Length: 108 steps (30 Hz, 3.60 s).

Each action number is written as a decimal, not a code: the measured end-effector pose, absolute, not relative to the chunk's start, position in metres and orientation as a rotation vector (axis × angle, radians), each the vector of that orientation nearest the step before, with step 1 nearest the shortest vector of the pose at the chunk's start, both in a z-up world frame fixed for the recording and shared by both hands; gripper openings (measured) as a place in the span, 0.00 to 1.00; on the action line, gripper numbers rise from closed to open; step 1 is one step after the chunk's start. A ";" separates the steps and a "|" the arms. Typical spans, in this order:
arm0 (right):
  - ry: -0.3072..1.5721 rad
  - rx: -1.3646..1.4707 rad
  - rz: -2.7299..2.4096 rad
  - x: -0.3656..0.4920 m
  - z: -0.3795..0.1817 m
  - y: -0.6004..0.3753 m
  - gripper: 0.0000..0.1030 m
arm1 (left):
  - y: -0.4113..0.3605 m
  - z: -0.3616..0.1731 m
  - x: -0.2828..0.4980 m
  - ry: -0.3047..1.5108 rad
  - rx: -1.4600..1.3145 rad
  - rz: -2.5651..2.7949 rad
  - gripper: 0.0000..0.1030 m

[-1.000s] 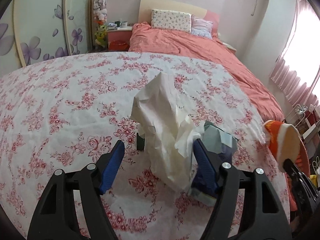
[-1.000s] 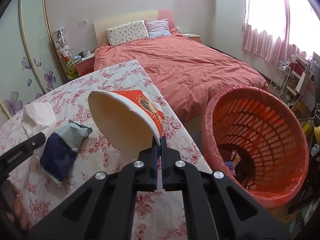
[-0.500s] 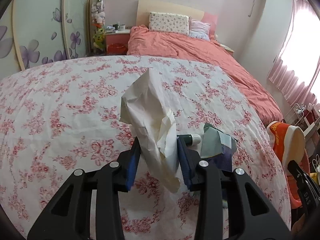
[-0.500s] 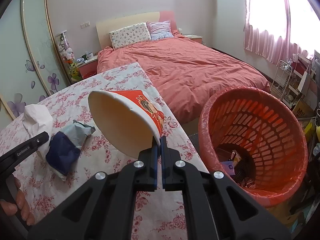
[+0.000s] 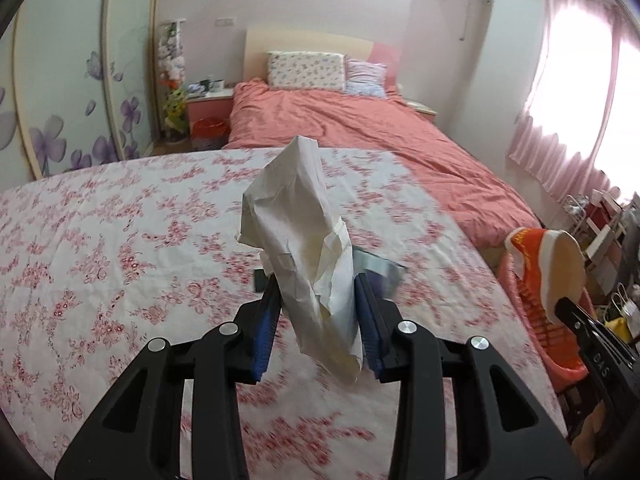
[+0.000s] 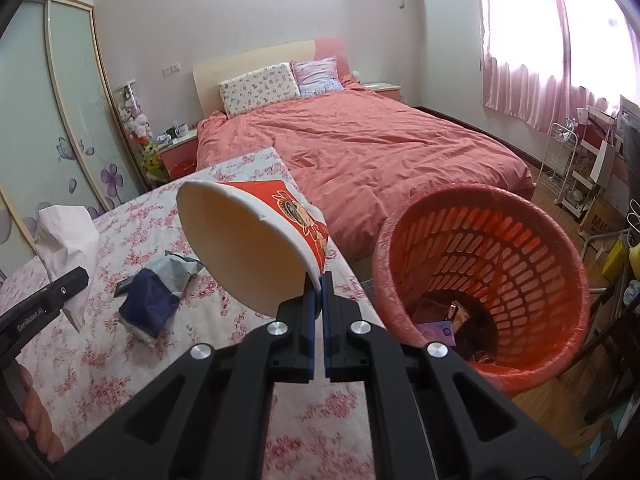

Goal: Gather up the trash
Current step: 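Carry the paper cup and white tissue over the orange basket and release both, then return both tools to the bed and grasp the navy sock with the right tool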

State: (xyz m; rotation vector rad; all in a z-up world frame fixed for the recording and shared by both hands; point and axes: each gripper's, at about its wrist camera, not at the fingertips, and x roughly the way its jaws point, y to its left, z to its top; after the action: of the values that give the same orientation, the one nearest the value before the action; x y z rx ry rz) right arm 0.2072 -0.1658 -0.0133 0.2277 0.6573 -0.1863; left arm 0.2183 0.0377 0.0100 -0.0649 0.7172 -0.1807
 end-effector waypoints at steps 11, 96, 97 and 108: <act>0.567 0.239 -0.246 0.155 0.011 -0.198 0.04 | -0.009 0.030 0.184 0.673 -0.024 -0.336 0.36; 0.703 0.170 -0.016 0.236 -0.011 -0.083 0.49 | 0.107 -0.009 0.197 0.733 -0.028 -0.031 0.69; 0.715 0.164 -0.005 0.241 -0.013 -0.073 0.49 | 0.114 -0.009 0.196 0.733 -0.037 -0.022 0.69; 0.829 0.103 0.004 0.293 -0.039 -0.007 0.49 | 0.169 -0.012 0.193 0.741 -0.099 0.051 0.69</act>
State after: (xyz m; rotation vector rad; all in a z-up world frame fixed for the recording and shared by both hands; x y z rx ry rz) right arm 0.2935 -0.0074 -0.0386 0.1034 0.8294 0.0043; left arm 0.1930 0.1692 -0.0118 -0.0993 0.7412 0.0508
